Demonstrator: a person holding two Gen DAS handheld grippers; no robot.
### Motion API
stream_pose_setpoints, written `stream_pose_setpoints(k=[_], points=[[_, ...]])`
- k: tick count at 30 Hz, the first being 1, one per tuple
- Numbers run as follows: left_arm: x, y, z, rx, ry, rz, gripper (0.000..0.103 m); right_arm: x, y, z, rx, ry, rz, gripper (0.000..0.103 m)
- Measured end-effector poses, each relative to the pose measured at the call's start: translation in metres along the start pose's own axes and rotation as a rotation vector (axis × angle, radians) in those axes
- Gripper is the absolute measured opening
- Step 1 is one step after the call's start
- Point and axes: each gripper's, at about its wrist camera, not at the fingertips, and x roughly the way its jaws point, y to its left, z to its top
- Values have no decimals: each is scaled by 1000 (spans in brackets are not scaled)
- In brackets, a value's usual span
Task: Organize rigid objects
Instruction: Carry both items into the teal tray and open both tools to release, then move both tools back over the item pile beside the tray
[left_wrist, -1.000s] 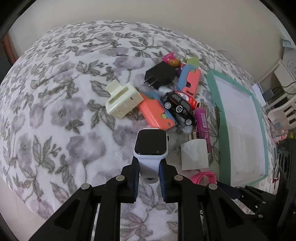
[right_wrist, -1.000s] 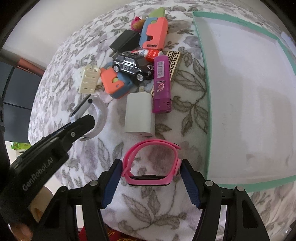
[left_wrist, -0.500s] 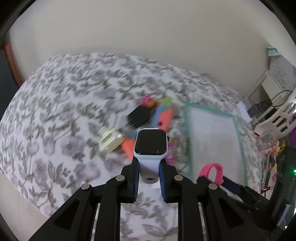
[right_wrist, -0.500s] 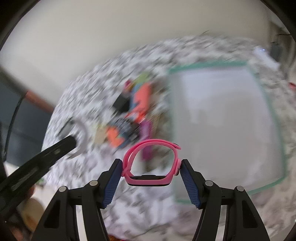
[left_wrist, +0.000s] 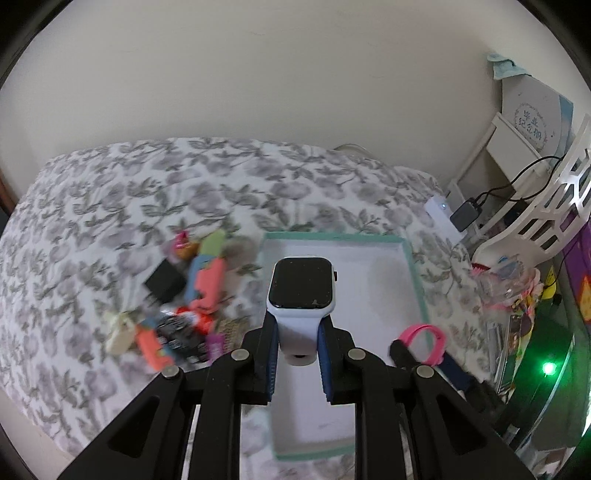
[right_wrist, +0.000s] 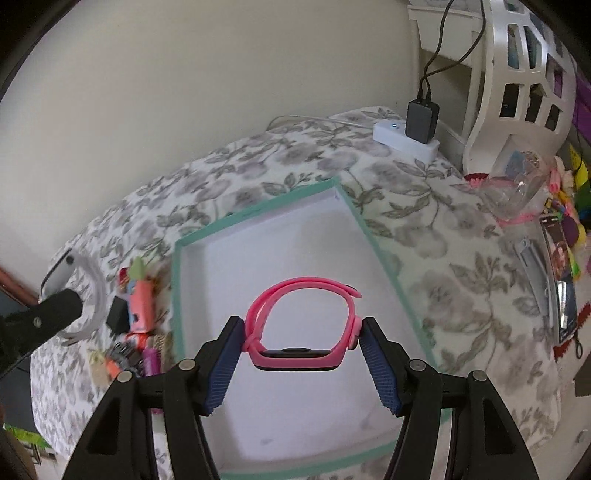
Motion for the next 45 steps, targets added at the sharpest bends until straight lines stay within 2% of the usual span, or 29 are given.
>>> stream_pose_setpoints(k=[3,7,11,15,20,22,24,28,30,34,36,40,42,45], points=[[22,-9,6,-16,22,-6,20,13,-1,6,-9,19,13,67],[53,-11,12,-45,60,-13,20,35,-6,12,4,53,-11,67],[79,-13,15,-38,91,13,20,58,-12,19,9,89,-34,67],[100,-12,16,-48,119,15,20,74,-13,24,9,113,-42,67],[109,-13,18,-36,116,19,21,83,-16,26,15,123,-44,68],[109,-11,19,-43,116,12,30,83,-17,27,21,124,-42,68],[107,-10,19,-48,114,9,54,81,-17,27,22,122,-41,68],[97,-3,19,-80,99,6,65,73,-16,27,23,113,-33,70],[91,1,19,-99,87,8,80,67,-15,28,20,103,-38,75],[72,9,20,-131,46,12,87,55,-13,29,15,89,-41,79],[58,15,19,-151,8,28,97,47,-11,29,15,78,-38,83],[39,28,16,-195,-40,34,100,27,-9,29,19,42,-34,92],[30,35,13,-214,-56,26,103,20,-9,28,24,26,-30,101],[16,47,6,-241,-98,39,103,8,-7,25,32,8,-11,102]])
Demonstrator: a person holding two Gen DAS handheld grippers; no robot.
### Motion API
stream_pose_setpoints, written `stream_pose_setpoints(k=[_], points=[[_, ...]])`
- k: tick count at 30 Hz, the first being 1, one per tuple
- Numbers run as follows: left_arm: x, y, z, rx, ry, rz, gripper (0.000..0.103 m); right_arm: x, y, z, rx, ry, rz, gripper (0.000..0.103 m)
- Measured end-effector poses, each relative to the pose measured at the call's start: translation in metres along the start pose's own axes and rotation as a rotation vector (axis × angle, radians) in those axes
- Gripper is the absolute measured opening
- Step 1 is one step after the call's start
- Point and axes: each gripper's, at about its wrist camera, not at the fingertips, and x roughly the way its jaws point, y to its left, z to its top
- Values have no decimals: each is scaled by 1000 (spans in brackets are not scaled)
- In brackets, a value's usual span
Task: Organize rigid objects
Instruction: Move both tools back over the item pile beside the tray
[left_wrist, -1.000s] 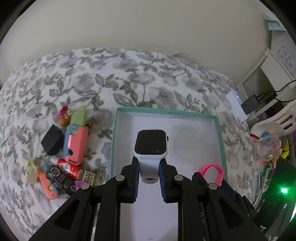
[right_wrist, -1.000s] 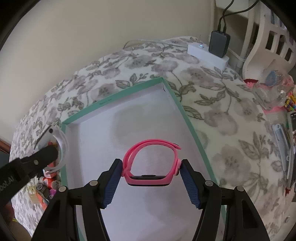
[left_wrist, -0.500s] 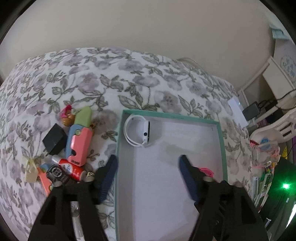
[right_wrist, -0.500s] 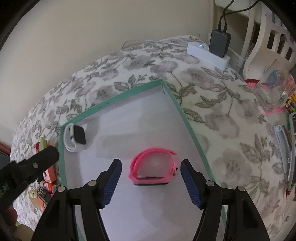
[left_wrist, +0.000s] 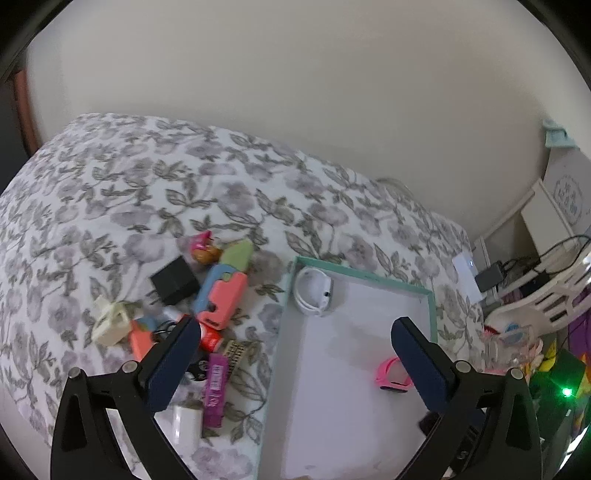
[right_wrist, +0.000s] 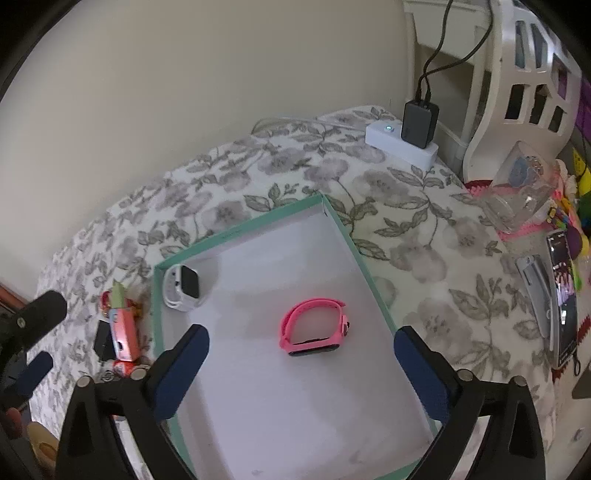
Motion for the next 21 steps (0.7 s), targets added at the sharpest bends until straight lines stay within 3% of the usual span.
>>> stream_pose_setpoints(k=[11,21], points=[[-41,62,-2,-111,-134,80,103,-19,25,-16,-34,2,64,102],[-56,113,-2,-188,-167,165,103,-38,76,-20,-118,-16,185,102]])
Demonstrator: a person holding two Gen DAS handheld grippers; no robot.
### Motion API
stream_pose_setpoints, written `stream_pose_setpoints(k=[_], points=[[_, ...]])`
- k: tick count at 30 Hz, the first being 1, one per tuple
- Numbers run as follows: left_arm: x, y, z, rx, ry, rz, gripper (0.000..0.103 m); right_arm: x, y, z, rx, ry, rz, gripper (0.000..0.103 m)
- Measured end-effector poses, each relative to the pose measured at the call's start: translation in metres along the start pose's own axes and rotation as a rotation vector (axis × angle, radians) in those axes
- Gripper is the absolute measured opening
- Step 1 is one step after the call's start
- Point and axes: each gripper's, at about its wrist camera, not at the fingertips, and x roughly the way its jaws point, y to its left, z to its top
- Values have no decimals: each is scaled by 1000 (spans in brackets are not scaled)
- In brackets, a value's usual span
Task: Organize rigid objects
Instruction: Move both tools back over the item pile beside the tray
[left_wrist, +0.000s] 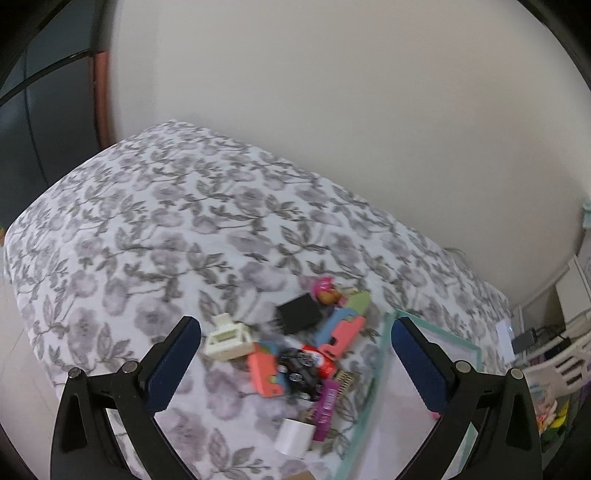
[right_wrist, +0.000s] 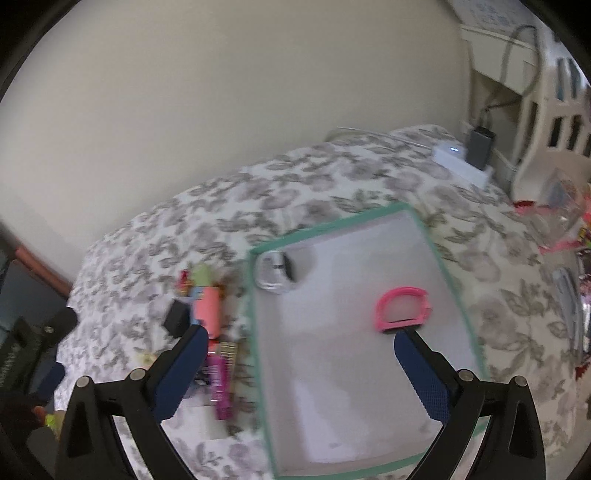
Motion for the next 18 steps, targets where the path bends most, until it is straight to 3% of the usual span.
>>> stream_pose_setpoints(k=[7,18], points=[[9,36,4,-59,27,78,103,15,45,-11,-114,25,60,102],[54,66,-14,-48,249,262,103,58,67,-41,-169,175,142,102]])
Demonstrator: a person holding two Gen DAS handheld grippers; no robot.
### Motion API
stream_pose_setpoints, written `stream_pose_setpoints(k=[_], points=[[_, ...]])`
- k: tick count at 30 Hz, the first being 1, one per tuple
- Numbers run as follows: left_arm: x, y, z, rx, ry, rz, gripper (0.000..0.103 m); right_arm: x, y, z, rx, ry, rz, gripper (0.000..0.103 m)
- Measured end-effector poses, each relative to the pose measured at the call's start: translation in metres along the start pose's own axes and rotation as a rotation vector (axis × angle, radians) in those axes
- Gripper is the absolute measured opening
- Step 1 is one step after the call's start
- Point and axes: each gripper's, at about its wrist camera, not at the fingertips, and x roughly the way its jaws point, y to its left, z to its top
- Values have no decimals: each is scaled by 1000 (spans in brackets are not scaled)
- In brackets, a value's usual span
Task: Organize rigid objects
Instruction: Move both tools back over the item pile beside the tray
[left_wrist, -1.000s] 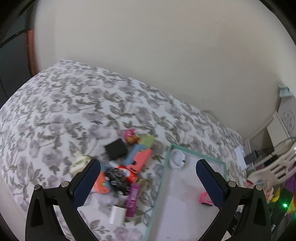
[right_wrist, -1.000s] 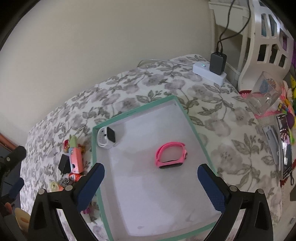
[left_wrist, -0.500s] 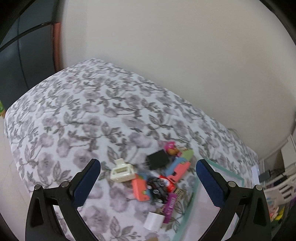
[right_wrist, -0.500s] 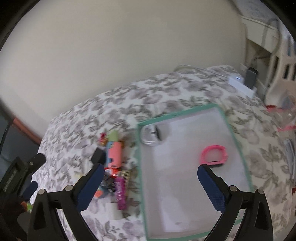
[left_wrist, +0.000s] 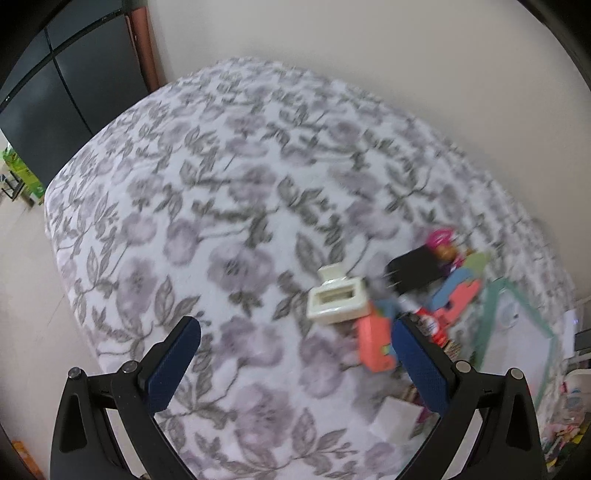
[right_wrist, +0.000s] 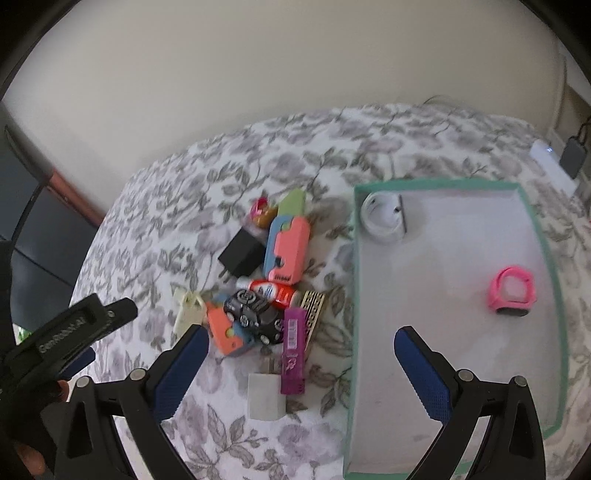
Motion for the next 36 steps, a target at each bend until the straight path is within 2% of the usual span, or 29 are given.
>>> stream_pose_setpoints(k=[6,11,14,23,29,31,33,36], points=[[15,5,-5,-26,64,12,103,3,-5,-3,1,-6,-6,102],[25,-5,-12,-9,131,-29,103,8,-17,-3,29,20,-107,102],[30,-18,-19,28,167,-42,103,12,-25,-4,33,38,-193,102],[42,-45,-37,115,250,-83,103,9,-54,-6,99,49,-287,102],[48,-62,-47,162,303,-109,102,6,-67,-5,146,50,-300,102],[49,-67,-50,179,311,-116,100,5,-68,-5,150,47,-299,102],[50,-74,-53,204,320,-123,89,5,-68,-5,154,45,-295,102],[52,-81,-58,228,342,-139,80,5,-69,-4,158,44,-292,102]])
